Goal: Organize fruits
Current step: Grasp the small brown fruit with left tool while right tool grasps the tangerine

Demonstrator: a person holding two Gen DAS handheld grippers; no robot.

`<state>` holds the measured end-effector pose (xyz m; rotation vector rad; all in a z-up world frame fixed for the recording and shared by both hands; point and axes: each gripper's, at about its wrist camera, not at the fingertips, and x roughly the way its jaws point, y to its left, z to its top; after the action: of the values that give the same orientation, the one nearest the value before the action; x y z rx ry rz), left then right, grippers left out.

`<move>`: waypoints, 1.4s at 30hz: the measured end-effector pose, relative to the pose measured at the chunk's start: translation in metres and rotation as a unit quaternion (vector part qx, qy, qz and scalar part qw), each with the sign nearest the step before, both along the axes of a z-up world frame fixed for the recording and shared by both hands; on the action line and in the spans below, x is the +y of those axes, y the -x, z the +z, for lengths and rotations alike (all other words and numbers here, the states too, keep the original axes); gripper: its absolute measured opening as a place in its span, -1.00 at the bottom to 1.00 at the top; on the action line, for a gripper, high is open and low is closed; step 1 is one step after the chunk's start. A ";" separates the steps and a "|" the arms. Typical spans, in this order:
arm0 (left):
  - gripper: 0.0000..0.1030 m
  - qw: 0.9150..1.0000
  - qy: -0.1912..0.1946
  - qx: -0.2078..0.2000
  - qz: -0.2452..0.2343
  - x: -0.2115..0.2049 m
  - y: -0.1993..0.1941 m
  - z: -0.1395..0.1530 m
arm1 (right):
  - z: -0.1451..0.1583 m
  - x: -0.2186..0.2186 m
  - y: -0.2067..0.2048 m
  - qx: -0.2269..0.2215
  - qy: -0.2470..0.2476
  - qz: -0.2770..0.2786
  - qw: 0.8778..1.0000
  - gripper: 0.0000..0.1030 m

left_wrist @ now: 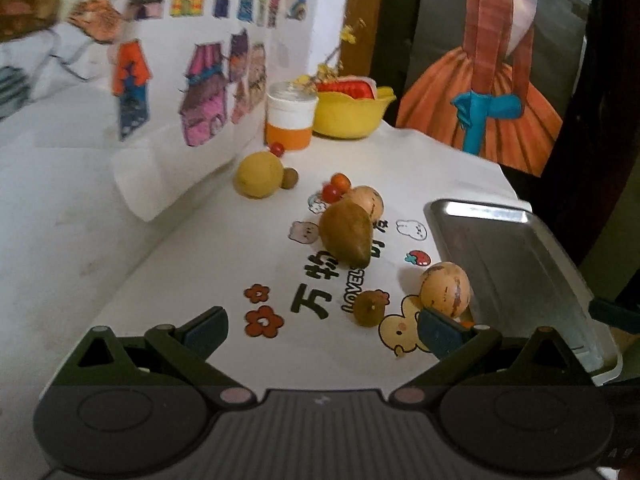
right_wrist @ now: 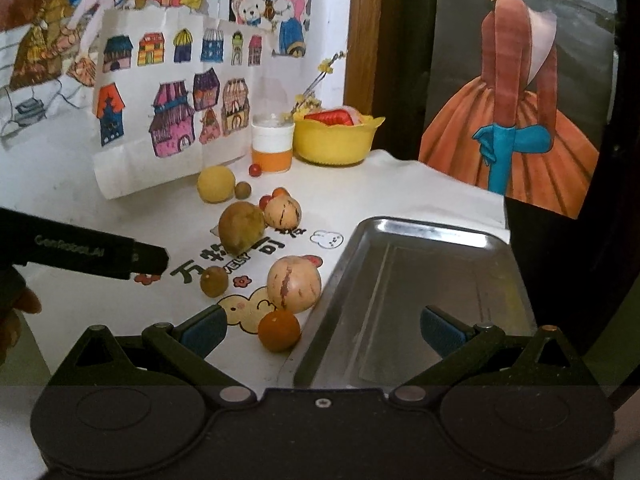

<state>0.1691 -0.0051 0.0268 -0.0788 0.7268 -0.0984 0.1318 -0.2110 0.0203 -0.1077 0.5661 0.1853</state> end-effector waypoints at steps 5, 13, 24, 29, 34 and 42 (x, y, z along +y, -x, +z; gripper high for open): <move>0.99 1.000 0.003 0.019 -0.012 -0.004 -0.019 -0.011 | -0.010 0.002 -0.013 0.013 0.004 0.011 1.000 0.99; 0.99 0.999 -0.006 0.035 -0.020 -0.014 -0.043 -0.029 | -0.028 0.015 -0.028 0.032 0.032 0.055 0.997 0.98; 0.93 0.999 0.000 0.041 -0.033 -0.025 -0.052 -0.040 | -0.041 0.029 -0.035 0.027 0.088 0.096 0.991 0.50; 0.75 0.998 -0.002 0.039 -0.041 -0.032 -0.053 -0.041 | -0.044 0.035 -0.034 0.020 0.102 0.102 0.989 0.16; 0.56 0.998 -0.012 0.032 -0.050 -0.040 -0.054 -0.042 | -0.047 0.040 -0.036 0.020 0.112 0.105 0.988 -0.12; 0.17 0.998 -0.003 0.033 -0.054 -0.044 -0.055 -0.045 | -0.049 0.041 -0.035 0.016 0.119 0.111 0.987 -0.22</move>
<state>0.2243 -0.0495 -0.0186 -0.0372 0.7975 -0.1965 0.1671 -0.1698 -0.0285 -0.4008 0.6065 0.3354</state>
